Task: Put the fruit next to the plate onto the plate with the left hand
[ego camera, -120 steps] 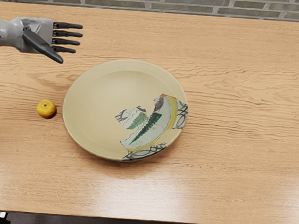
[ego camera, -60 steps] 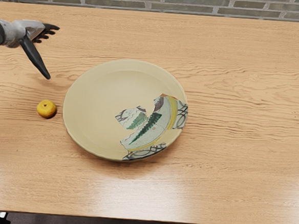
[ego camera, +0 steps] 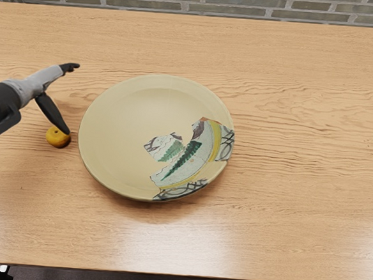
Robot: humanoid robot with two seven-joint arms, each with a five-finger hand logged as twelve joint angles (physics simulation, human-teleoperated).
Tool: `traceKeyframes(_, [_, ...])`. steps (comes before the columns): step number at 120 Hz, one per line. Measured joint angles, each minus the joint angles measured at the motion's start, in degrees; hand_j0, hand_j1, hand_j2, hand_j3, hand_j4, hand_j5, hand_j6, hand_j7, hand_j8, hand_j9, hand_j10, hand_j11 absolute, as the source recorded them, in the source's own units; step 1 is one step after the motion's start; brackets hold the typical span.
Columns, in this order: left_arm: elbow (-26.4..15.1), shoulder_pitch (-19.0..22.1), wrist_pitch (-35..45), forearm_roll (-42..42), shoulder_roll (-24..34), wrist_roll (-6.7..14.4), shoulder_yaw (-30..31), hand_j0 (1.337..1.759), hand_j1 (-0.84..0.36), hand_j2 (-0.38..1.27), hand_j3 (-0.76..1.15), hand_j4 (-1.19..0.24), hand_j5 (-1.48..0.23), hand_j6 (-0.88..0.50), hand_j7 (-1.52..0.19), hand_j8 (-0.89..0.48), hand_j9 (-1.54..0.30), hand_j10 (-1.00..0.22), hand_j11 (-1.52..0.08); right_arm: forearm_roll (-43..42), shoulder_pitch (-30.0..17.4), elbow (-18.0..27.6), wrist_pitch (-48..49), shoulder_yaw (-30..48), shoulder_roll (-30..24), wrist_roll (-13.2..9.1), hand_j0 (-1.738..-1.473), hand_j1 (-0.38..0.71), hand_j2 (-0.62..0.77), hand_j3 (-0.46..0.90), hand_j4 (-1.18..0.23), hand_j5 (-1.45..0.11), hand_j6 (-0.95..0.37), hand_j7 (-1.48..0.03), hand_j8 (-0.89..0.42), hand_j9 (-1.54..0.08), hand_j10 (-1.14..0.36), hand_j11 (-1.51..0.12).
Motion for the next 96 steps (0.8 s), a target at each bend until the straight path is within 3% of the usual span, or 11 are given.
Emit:
traceKeyframes(43, [-0.48,5.63,4.37,2.47,-0.13,-1.86,0.22,1.658,0.17,0.03,0.0,-0.15,-0.19,-0.15,-0.19,-0.15,-0.19,-0.15,-0.19,0.0,0.0,0.01,0.0,0.0,0.0,0.0,-1.658,-0.33,0.0,0.0,-0.02,-0.02,-0.02,-0.02,-0.02,-0.02,-0.02,-0.02])
traceKeyframes(96, [-0.45,9.25,5.36,3.07,-0.1,-2.14,-0.23,1.658,-0.03,0.07,0.0,-0.32,-0.42,-0.33,-0.42,-0.32,-0.42,-0.32,-0.42,0.0,0.0,0.0,0.0,0.0,0.0,0.0,-1.658,-0.33,0.0,0.0,-0.02,-0.02,-0.02,-0.02,-0.02,-0.02,-0.02,-0.02])
